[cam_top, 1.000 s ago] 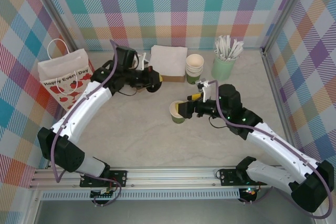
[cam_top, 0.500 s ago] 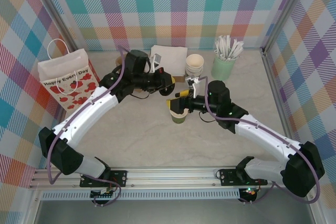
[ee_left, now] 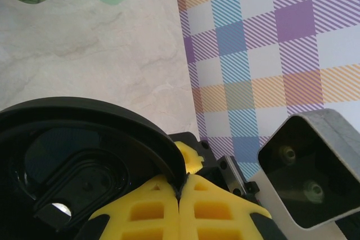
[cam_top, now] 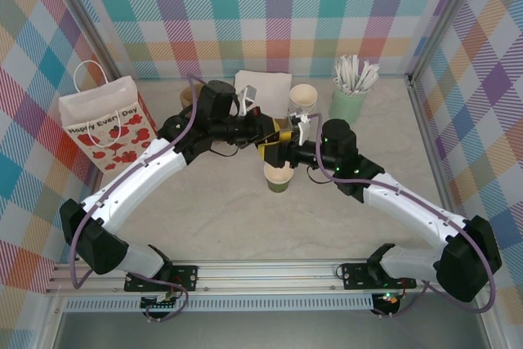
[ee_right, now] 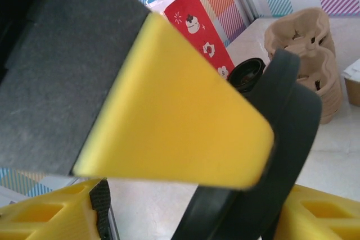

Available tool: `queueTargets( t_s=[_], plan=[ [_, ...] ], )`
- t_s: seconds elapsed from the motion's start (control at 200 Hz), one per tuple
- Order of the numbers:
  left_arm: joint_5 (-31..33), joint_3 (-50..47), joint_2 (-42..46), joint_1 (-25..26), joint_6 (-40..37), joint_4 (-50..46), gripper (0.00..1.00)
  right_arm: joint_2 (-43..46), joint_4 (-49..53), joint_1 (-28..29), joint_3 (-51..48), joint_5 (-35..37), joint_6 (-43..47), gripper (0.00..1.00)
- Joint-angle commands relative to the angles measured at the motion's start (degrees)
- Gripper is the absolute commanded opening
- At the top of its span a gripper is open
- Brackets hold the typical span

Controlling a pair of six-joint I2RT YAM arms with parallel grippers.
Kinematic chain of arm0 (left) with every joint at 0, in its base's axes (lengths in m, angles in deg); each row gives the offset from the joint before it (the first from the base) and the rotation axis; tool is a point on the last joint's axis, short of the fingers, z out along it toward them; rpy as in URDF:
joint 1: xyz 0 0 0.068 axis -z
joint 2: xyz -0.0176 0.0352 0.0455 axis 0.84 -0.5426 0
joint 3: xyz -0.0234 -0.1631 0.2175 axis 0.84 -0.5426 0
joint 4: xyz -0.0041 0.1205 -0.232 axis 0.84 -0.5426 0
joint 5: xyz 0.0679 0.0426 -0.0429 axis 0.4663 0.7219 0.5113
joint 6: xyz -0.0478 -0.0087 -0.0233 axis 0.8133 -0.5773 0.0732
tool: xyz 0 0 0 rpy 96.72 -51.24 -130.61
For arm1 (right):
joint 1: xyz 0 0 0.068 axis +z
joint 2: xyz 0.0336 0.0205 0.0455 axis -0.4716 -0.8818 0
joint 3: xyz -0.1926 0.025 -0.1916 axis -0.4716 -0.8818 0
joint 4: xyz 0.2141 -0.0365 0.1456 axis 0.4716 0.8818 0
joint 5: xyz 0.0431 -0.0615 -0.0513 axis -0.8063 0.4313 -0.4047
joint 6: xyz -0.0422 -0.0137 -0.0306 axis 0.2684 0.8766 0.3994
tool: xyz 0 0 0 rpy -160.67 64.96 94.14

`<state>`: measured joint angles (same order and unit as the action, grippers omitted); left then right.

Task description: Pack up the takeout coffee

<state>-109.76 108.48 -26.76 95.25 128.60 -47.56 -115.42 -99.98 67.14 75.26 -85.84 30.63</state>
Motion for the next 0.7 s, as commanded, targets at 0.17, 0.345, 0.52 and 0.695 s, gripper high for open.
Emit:
queueTargets(
  t_s=[0.17, 0.345, 0.52, 0.695],
  plan=[
    [2.43, -0.84, 1.75, 1.83, 2.08, 1.97, 0.00, 0.11, 1.92, 0.16, 2.95, 3.03, 3.45, 0.48],
    [3.50, -1.19, 1.11, 2.61, 2.58, 1.95, 0.00, 0.58, 5.59, 0.19, 3.74, 5.15, 5.10, 0.36],
    [4.65, -1.33, 0.55, 2.99, 2.63, 1.48, 0.03, 0.42, 9.06, 0.20, 4.29, 6.74, 6.48, 0.25],
    [5.82, -1.33, 0.92, 3.02, 2.23, 0.09, 0.14, 0.70, 12.41, 0.20, 4.34, 9.70, 8.41, 0.20]
  ],
)
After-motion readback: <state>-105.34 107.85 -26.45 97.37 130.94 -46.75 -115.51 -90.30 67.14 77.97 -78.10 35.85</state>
